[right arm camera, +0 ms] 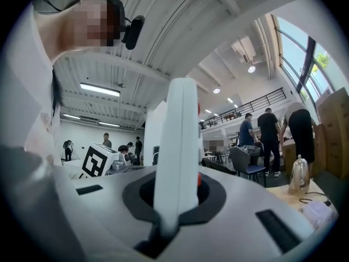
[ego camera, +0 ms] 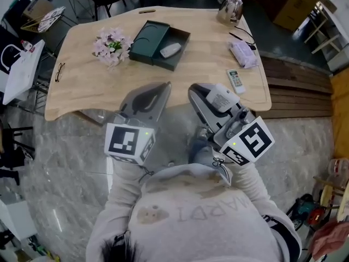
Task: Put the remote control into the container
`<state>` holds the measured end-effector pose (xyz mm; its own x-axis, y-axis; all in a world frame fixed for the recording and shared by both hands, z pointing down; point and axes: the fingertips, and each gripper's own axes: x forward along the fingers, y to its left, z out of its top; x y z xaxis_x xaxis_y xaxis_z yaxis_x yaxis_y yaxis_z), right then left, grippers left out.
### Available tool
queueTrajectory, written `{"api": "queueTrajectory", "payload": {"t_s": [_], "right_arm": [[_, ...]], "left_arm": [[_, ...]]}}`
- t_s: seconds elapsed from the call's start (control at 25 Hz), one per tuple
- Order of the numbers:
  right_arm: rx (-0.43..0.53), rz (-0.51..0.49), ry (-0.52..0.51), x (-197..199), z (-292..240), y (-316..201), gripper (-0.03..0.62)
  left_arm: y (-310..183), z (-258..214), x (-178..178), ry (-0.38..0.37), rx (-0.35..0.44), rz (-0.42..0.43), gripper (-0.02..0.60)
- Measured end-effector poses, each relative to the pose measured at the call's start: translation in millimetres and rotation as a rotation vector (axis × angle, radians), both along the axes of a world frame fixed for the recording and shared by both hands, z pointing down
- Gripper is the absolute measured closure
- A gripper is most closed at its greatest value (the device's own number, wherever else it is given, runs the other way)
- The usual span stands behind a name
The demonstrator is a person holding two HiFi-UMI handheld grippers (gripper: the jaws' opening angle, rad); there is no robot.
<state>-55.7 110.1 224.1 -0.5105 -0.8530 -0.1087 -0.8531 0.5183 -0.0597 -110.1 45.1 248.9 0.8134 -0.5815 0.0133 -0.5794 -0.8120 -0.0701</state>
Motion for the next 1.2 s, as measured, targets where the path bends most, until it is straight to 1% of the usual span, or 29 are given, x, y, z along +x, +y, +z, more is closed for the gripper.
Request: {"api": "queueTrajectory", "payload": {"t_s": [0.28, 0.52, 0.68, 0.76, 0.88, 0.96, 1.2], "right_arm": [[0.017, -0.065, 0.008, 71.9, -12.7, -60.3, 0.563], [0.02, -0.139, 0.011, 123.8, -15.0, -96.5, 0.563], [0.016, -0.19, 0.017, 153.2, -10.3, -115.5, 0.563], [0.015, -0.207, 0.029, 164.4, -4.6, -127.4, 0.563], [0.011, -0.237, 0.075, 170.6, 8.3, -146.6, 0.563], [0.01, -0.261, 0.125, 169.1, 18.1, -160.2, 0.563], [0.033, -0.306, 0.298, 156.2, 42.4, -206.6, 0.563]], "left_arm": [[-52.8, -6.3, 66.3, -0.008, -0.003, -0.063, 0.581], [-84.7, -10.8, 110.8, -0.007, -0.002, -0.149, 0.581], [-95.6, -10.8, 131.5, 0.003, -0.002, -0.211, 0.581], [-100.3, -6.9, 139.0, 0.001, -0.006, -0.235, 0.581], [-106.6, 1.2, 143.7, -0.026, -0.017, -0.263, 0.581], [-112.8, 5.9, 141.5, -0.038, -0.027, -0.287, 0.581], [-142.1, 15.4, 127.3, -0.039, -0.05, -0.338, 0.581]]}}
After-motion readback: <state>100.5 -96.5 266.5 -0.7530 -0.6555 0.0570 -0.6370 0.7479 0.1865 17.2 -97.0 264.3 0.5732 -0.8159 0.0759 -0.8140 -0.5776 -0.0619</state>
